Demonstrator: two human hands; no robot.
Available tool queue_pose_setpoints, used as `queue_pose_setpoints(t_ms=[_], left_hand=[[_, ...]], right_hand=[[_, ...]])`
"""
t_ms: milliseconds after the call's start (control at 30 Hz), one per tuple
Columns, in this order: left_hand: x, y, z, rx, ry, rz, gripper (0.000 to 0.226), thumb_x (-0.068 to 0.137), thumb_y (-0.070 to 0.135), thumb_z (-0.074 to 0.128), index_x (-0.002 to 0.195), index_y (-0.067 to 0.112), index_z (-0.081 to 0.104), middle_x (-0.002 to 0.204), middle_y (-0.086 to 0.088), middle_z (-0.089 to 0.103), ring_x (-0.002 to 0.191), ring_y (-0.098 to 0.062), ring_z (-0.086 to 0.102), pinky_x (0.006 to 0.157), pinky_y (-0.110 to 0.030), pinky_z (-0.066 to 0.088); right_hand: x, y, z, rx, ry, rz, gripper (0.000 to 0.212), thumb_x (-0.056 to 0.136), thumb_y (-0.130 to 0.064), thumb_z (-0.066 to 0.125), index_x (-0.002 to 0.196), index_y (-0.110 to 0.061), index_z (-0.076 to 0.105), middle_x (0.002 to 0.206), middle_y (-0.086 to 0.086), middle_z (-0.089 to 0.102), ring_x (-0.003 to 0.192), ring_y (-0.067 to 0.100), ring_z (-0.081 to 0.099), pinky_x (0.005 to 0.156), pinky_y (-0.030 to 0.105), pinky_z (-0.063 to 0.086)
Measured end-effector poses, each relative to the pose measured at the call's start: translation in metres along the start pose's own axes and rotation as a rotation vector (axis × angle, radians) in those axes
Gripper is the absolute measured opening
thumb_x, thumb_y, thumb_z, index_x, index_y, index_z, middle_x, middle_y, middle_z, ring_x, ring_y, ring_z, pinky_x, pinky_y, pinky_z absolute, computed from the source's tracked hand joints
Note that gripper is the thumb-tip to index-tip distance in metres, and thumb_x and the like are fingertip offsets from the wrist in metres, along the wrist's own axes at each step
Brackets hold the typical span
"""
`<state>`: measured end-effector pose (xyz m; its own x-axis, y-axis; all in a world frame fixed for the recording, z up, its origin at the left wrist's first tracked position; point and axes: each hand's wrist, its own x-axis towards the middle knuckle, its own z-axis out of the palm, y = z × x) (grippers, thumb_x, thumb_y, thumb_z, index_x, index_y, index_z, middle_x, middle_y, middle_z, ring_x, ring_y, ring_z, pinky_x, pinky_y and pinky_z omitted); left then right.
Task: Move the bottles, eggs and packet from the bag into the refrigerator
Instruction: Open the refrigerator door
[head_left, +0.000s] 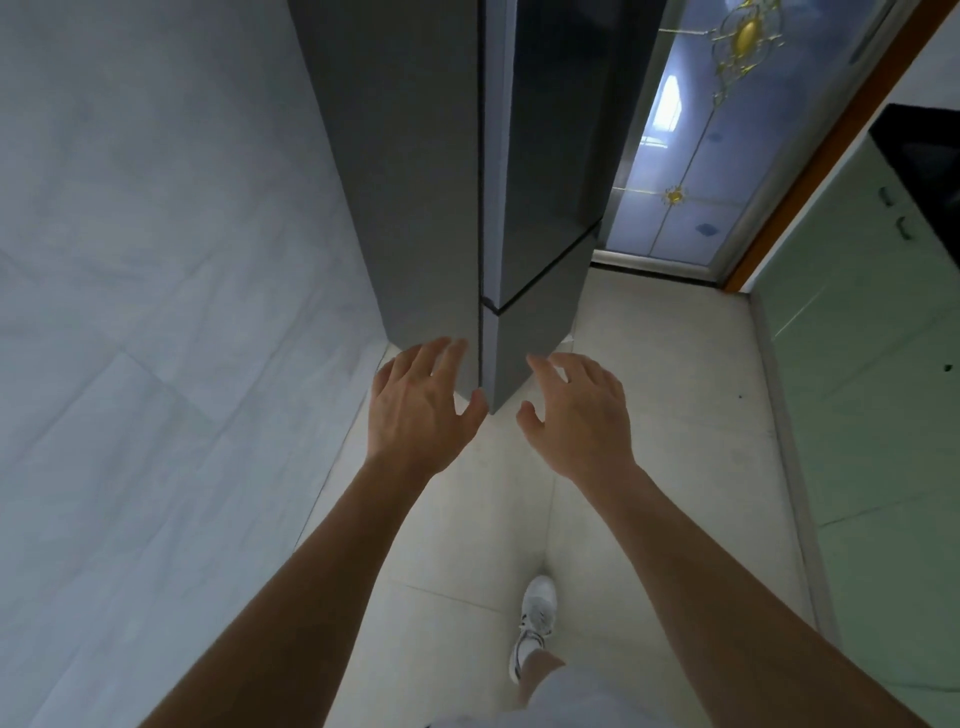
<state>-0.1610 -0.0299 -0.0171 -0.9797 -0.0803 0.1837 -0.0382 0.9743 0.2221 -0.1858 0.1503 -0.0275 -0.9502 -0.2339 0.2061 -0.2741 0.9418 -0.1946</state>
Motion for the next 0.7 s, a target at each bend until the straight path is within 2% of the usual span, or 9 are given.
queue_pose_setpoints(t_ms=[367,700], left_hand=[[0.172,0.044,0.024,0.019,0.0,-0.017,0.061,0.094,0.058,0.049,0.147,0.029,0.039,0.153,0.002,0.044,0.141,-0.026,0.04,0.115,-0.046,0.03],[0.253,0.035,0.042,0.002,0.006,-0.081,0.062,0.093,0.058,0.048,0.147,0.028,0.04,0.152,0.001,0.045,0.139,-0.026,0.042,0.114,-0.045,0.032]], right_hand=[[0.168,0.083,0.0,0.033,0.028,-0.028,0.057,0.091,-0.043,0.061,0.142,-0.022,0.048,0.139,0.008,0.057,0.131,0.029,0.051,0.11,0.048,0.041],[0.268,0.106,0.027,0.068,0.014,-0.085,0.058,0.09,-0.044,0.061,0.143,-0.022,0.046,0.136,0.006,0.058,0.128,0.027,0.052,0.108,0.046,0.043]])
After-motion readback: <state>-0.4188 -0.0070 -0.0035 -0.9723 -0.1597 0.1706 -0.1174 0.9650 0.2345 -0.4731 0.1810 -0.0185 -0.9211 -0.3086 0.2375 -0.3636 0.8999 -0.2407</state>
